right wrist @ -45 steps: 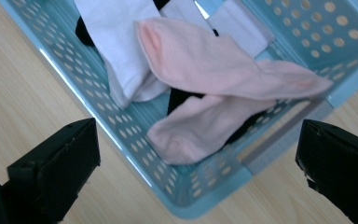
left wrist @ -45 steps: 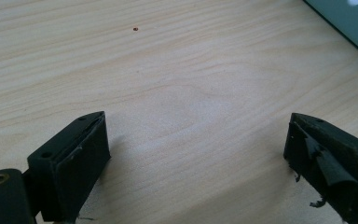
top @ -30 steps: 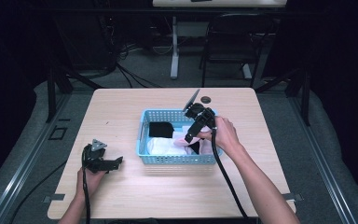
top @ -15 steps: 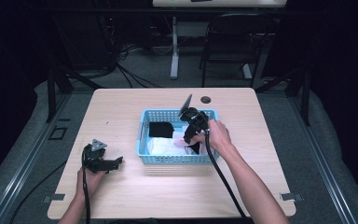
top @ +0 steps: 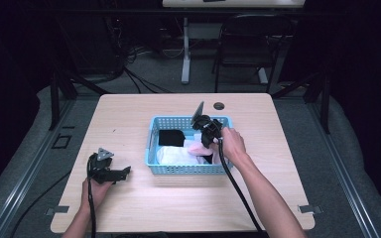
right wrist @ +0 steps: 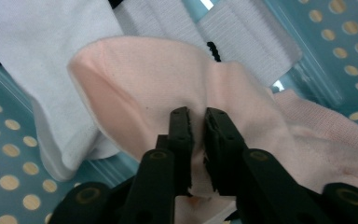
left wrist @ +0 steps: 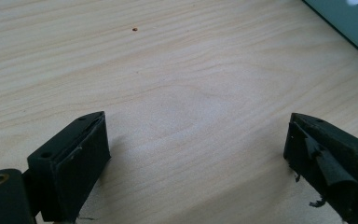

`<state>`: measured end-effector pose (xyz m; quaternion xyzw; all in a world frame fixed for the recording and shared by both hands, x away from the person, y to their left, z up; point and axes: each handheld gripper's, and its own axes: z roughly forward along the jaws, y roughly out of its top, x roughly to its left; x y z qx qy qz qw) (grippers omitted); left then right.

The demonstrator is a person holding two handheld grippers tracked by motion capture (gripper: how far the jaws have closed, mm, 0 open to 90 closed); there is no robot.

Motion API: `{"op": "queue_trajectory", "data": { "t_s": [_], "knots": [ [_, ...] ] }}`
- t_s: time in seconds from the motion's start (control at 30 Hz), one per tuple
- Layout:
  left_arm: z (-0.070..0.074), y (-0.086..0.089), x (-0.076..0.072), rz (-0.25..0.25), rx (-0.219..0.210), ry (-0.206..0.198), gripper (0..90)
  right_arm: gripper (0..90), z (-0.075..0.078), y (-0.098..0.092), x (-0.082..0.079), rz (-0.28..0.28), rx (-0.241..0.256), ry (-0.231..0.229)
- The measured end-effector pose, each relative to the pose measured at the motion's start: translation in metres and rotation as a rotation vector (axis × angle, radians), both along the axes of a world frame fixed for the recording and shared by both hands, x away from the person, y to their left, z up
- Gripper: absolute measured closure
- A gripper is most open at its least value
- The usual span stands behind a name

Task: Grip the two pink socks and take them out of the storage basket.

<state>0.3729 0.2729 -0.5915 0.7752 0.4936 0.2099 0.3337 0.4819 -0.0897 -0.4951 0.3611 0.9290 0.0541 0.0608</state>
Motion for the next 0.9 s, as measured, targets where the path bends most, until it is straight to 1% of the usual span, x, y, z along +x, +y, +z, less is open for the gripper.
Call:
{"op": "queue_trajectory", "data": {
  "t_s": [0.03, 0.07, 0.13, 0.17, 0.2, 0.23, 0.27, 0.3, 0.37, 0.4, 0.43, 0.47, 0.5, 0.57, 0.6, 0.63, 0.7, 0.73, 0.8, 0.83, 0.9],
  "knots": [
    [0.000, 0.000, 0.000, 0.000, 0.000, 0.000, 6.5, 83.9, 0.000, 0.000, 0.000, 0.000, 0.000, 0.000],
    [0.000, 0.000, 0.000, 0.000, 0.000, 0.000, 6.5, 86.6, 0.001, -0.001, -0.001, -0.005, 0.024, -0.012],
    [0.000, 0.000, 0.000, 0.000, 0.000, 0.000, 6.5, 86.9, 0.002, -0.002, -0.002, -0.011, 0.040, -0.015],
    [0.000, 0.000, 0.000, 0.000, 0.000, 0.000, 6.5, 87.0, 0.003, -0.003, -0.002, -0.003, 0.035, -0.021],
    [0.000, 0.000, 0.000, -0.001, 0.000, 0.000, 6.5, 87.0, 0.006, -0.004, -0.002, -0.002, 0.046, -0.023],
    [0.000, 0.000, 0.000, -0.001, 0.000, 0.000, 6.5, 87.0, 0.006, -0.004, -0.002, -0.002, 0.046, -0.023],
    [0.000, 0.000, 0.000, -0.001, -0.001, 0.001, 6.5, 87.1, 0.012, -0.005, -0.004, -0.003, 0.061, -0.034],
    [0.000, 0.000, 0.000, -0.001, 0.000, 0.000, 6.5, 87.1, 0.014, -0.006, -0.005, -0.005, 0.073, -0.043],
    [0.000, 0.000, 0.000, -0.001, 0.000, 0.000, 6.5, 87.1, 0.017, -0.006, -0.006, -0.011, 0.073, -0.036],
    [0.000, 0.000, 0.000, -0.001, 0.000, 0.000, 6.5, 87.1, 0.022, -0.008, -0.007, -0.008, 0.083, -0.050],
    [0.000, 0.000, 0.000, -0.001, -0.001, 0.000, 6.5, 87.1, 0.024, -0.009, -0.007, -0.007, 0.089, -0.055],
    [0.000, 0.000, 0.000, -0.004, 0.000, 0.006, 6.5, 87.1, 0.033, -0.010, -0.009, -0.011, 0.103, -0.061],
    [0.000, 0.000, 0.000, -0.004, 0.000, 0.006, 6.5, 87.1, 0.033, -0.010, -0.009, -0.011, 0.103, -0.061],
    [0.000, 0.000, 0.000, -0.004, 0.001, 0.005, 6.5, 87.1, 0.041, -0.012, -0.011, -0.002, 0.110, -0.077],
    [0.000, 0.000, 0.000, -0.004, 0.001, 0.005, 6.5, 87.1, 0.048, -0.013, -0.013, -0.008, 0.134, -0.085],
    [0.000, 0.000, 0.000, -0.004, 0.002, 0.005, 6.5, 87.1, 0.052, -0.013, -0.013, -0.007, 0.138, -0.091],
    [0.000, 0.000, 0.000, -0.004, 0.002, 0.005, 6.5, 87.1, 0.055, -0.014, -0.014, -0.007, 0.141, -0.094],
    [0.000, 0.000, 0.000, -0.004, 0.001, 0.005, 6.5, 87.1, 0.063, -0.014, -0.016, -0.008, 0.155, -0.109],
    [0.000, 0.000, 0.000, -0.004, 0.002, 0.006, 6.5, 87.1, 0.066, -0.015, -0.017, -0.008, 0.155, -0.116],
    [0.000, 0.000, 0.000, -0.004, 0.001, 0.005, 6.5, 87.2, 0.069, -0.016, -0.017, -0.001, 0.157, -0.121],
    [0.000, 0.000, 0.000, -0.004, 0.001, 0.005, 6.5, 87.2, 0.079, -0.017, -0.019, -0.004, 0.172, -0.137]
  ]
}}
